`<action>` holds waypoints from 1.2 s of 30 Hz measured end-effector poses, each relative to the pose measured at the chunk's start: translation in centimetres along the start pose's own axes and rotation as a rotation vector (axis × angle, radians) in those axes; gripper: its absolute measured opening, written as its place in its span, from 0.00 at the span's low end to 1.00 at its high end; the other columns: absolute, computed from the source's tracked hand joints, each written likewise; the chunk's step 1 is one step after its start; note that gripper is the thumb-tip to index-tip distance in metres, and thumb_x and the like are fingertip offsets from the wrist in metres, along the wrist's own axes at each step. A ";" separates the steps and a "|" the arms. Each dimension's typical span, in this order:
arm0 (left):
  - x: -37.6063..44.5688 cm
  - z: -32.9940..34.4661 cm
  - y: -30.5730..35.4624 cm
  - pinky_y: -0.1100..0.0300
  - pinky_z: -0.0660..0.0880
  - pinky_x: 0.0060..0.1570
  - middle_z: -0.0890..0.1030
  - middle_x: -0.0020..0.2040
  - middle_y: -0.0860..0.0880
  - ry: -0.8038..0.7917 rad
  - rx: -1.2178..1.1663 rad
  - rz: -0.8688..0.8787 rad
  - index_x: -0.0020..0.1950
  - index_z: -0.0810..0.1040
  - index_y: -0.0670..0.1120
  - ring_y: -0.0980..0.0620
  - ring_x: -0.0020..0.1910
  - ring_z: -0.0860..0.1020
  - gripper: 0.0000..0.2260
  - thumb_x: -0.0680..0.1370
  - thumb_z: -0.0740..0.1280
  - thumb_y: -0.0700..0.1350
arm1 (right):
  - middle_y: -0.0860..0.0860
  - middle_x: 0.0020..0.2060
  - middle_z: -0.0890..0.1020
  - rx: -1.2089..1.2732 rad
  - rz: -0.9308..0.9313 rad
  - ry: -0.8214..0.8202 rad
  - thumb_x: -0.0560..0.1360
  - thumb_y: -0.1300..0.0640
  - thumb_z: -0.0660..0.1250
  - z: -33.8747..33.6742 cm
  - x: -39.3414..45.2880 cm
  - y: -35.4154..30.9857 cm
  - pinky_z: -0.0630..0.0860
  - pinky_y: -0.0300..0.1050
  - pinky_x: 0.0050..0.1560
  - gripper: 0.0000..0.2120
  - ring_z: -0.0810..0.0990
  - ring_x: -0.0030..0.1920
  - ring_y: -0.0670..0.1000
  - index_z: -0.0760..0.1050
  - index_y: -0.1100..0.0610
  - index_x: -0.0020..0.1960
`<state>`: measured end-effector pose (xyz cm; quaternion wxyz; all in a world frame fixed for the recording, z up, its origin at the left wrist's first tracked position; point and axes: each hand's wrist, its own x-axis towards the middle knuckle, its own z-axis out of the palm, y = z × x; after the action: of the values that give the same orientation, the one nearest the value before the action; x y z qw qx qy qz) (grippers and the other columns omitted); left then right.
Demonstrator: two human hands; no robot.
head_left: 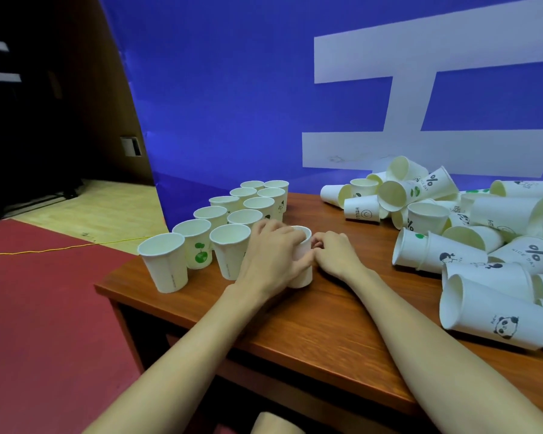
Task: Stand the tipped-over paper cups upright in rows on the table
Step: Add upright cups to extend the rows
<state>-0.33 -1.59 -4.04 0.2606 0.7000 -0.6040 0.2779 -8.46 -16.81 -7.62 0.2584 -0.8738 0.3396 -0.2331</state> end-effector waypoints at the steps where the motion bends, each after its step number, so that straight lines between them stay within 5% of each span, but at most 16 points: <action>1: -0.2 -0.5 0.2 0.60 0.57 0.47 0.80 0.38 0.51 -0.038 -0.001 0.013 0.41 0.77 0.50 0.50 0.45 0.75 0.12 0.75 0.65 0.58 | 0.45 0.38 0.80 -0.007 0.001 -0.009 0.72 0.59 0.60 0.0 -0.1 -0.1 0.70 0.48 0.53 0.12 0.70 0.52 0.54 0.75 0.43 0.39; 6: -1.3 -2.7 0.2 0.59 0.55 0.43 0.80 0.37 0.50 -0.200 0.031 0.084 0.43 0.70 0.52 0.48 0.38 0.75 0.11 0.77 0.64 0.59 | 0.49 0.48 0.81 -0.024 0.023 -0.031 0.75 0.60 0.58 -0.3 -0.3 -0.3 0.71 0.50 0.57 0.15 0.65 0.54 0.50 0.77 0.42 0.45; 11: -3.1 -5.3 -1.3 0.59 0.61 0.46 0.69 0.30 0.52 -0.258 0.090 0.104 0.37 0.66 0.51 0.49 0.32 0.66 0.15 0.76 0.65 0.58 | 0.51 0.53 0.80 -0.056 0.015 -0.040 0.75 0.62 0.58 -0.3 -0.6 -0.7 0.70 0.51 0.62 0.16 0.68 0.62 0.55 0.79 0.45 0.49; 16: -4.4 -7.6 -3.4 0.58 0.57 0.42 0.76 0.32 0.48 -0.308 0.136 0.083 0.38 0.73 0.47 0.45 0.35 0.72 0.15 0.75 0.66 0.57 | 0.52 0.55 0.80 -0.065 0.021 -0.046 0.74 0.62 0.58 -0.3 -0.7 -0.8 0.70 0.52 0.63 0.16 0.67 0.64 0.57 0.79 0.44 0.48; 25: -4.8 -8.4 -5.5 0.58 0.64 0.45 0.70 0.33 0.53 -0.350 0.211 0.021 0.39 0.70 0.51 0.51 0.36 0.67 0.14 0.76 0.65 0.60 | 0.53 0.56 0.79 -0.076 0.030 -0.050 0.74 0.61 0.58 -0.4 -0.8 -0.9 0.69 0.52 0.64 0.16 0.67 0.64 0.57 0.80 0.44 0.50; 36: -4.4 -8.5 -6.4 0.59 0.62 0.55 0.83 0.45 0.52 -0.348 0.267 -0.021 0.53 0.74 0.53 0.54 0.40 0.70 0.13 0.75 0.65 0.60 | 0.53 0.58 0.79 -0.093 0.026 -0.062 0.75 0.61 0.58 -0.4 -0.8 -0.9 0.69 0.54 0.64 0.17 0.67 0.65 0.58 0.80 0.44 0.51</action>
<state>4.87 8.27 -1.30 0.0604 0.7719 -0.5904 0.2277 -8.78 -15.76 -6.90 0.2308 -0.8872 0.3532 -0.1868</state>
